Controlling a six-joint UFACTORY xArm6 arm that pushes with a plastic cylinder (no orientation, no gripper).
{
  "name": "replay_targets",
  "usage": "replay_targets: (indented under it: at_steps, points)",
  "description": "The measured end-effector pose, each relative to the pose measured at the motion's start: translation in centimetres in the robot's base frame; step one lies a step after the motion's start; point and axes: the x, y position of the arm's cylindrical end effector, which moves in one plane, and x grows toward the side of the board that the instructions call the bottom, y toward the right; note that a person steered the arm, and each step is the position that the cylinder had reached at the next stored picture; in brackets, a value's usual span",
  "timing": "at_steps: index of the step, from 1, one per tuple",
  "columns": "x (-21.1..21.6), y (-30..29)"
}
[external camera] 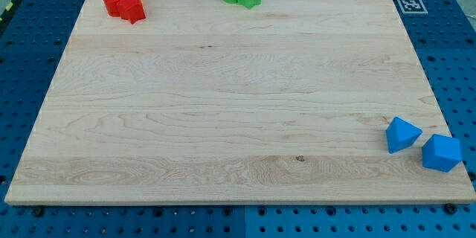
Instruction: Slide the green star to the center right
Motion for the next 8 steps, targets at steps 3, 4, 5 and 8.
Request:
replay_targets:
  at_steps: [3,4,5,8]
  points:
    - [2.2,7.7]
    - [4.1,10.3]
    - [4.2,14.1]
    - [9.7,20.1]
